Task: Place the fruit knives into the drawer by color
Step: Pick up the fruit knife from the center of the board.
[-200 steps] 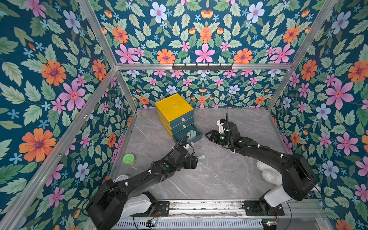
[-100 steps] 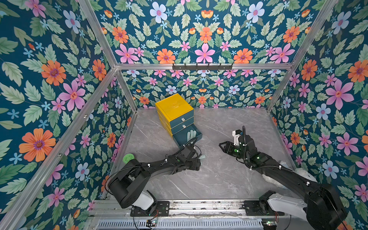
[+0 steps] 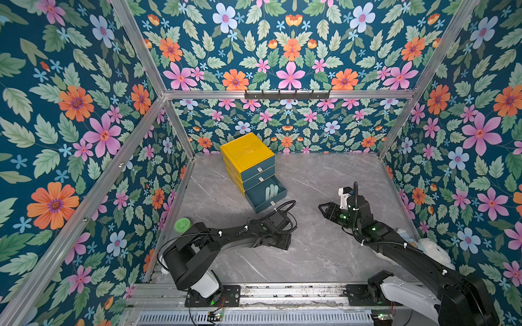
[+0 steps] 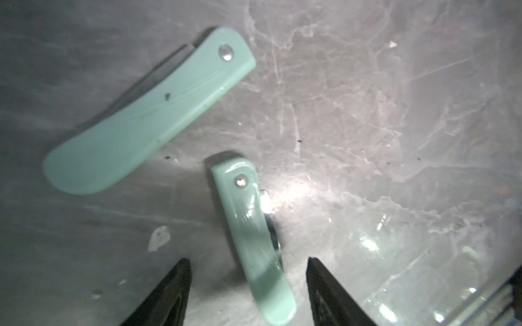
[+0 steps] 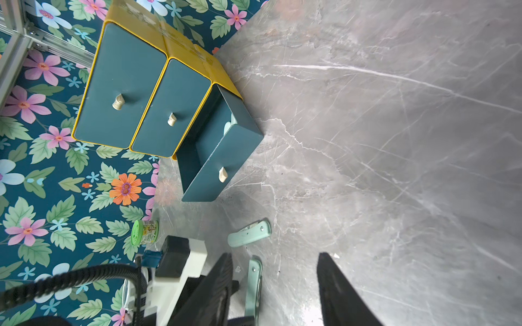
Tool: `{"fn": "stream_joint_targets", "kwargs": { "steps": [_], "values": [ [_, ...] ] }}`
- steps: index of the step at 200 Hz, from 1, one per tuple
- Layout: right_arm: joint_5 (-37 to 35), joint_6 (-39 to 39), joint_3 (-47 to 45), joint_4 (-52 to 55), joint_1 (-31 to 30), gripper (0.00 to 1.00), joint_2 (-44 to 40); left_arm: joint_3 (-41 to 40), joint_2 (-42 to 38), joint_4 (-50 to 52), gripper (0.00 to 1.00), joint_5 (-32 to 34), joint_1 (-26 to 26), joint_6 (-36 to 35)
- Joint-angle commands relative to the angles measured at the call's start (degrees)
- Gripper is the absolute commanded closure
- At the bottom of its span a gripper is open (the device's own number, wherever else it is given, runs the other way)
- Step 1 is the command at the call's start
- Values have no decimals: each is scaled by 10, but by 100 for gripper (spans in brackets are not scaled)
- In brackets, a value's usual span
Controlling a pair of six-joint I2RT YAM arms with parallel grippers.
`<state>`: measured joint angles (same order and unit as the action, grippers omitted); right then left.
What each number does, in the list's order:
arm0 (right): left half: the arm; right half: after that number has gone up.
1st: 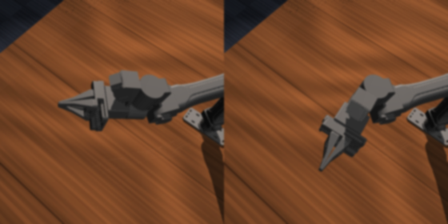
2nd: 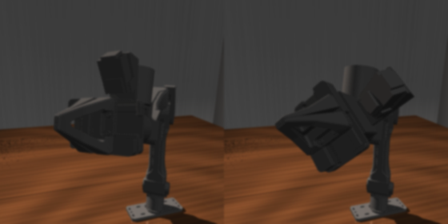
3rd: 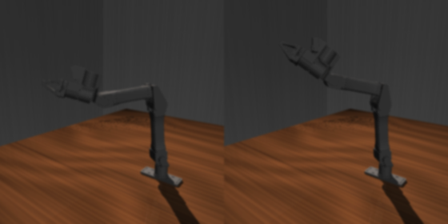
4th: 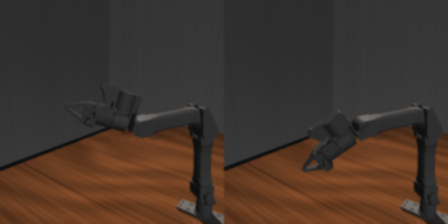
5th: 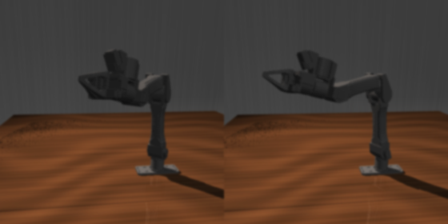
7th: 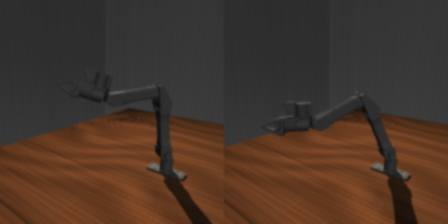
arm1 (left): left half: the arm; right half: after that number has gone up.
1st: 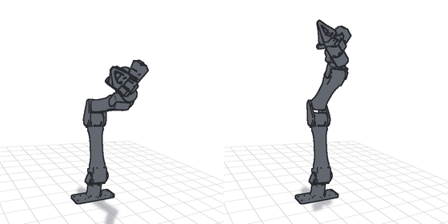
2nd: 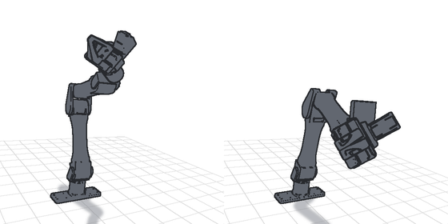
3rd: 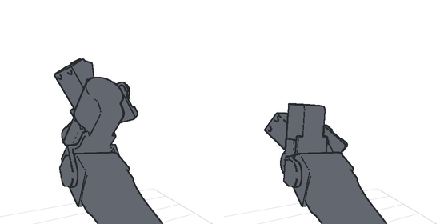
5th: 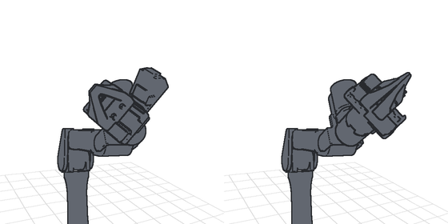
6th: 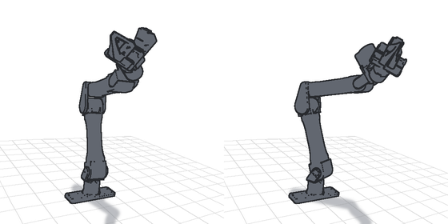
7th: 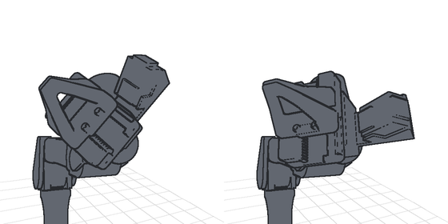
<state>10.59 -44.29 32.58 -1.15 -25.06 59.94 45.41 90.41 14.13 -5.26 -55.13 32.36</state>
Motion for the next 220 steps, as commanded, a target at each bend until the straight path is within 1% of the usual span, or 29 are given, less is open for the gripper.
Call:
{"fn": "stream_joint_targets", "kwargs": {
  "steps": [1,37,76,101,133,154,164,177,193,220],
  "values": [
    [8,7,-2,-7,2,49,-3,24,20,47,30,38,-11,-20],
    [22,-4,-18,-18,11,49,-9,67,55,84,29,54,-31,-50],
    [17,-2,-32,-10,16,49,-40,86,108,157,31,104,-55,-63],
    [14,3,-34,-1,21,49,-61,82,133,194,42,131,-70,-58],
    [12,7,-34,3,23,49,-77,73,139,210,54,151,-83,-52],
    [11,8,-34,3,23,48,-77,73,139,210,68,158,-85,-48],
    [11,7,-34,3,23,49,-74,73,135,208,73,163,-85,-46],
    [13,6,-32,2,23,49,-70,75,128,204,74,168,-85,-44],
    [12,6,-29,3,22,49,-66,77,119,197,80,169,-84,-42],
    [11,5,-24,4,23,49,-60,84,100,191,82,182,-84,-39]
  ]
}}
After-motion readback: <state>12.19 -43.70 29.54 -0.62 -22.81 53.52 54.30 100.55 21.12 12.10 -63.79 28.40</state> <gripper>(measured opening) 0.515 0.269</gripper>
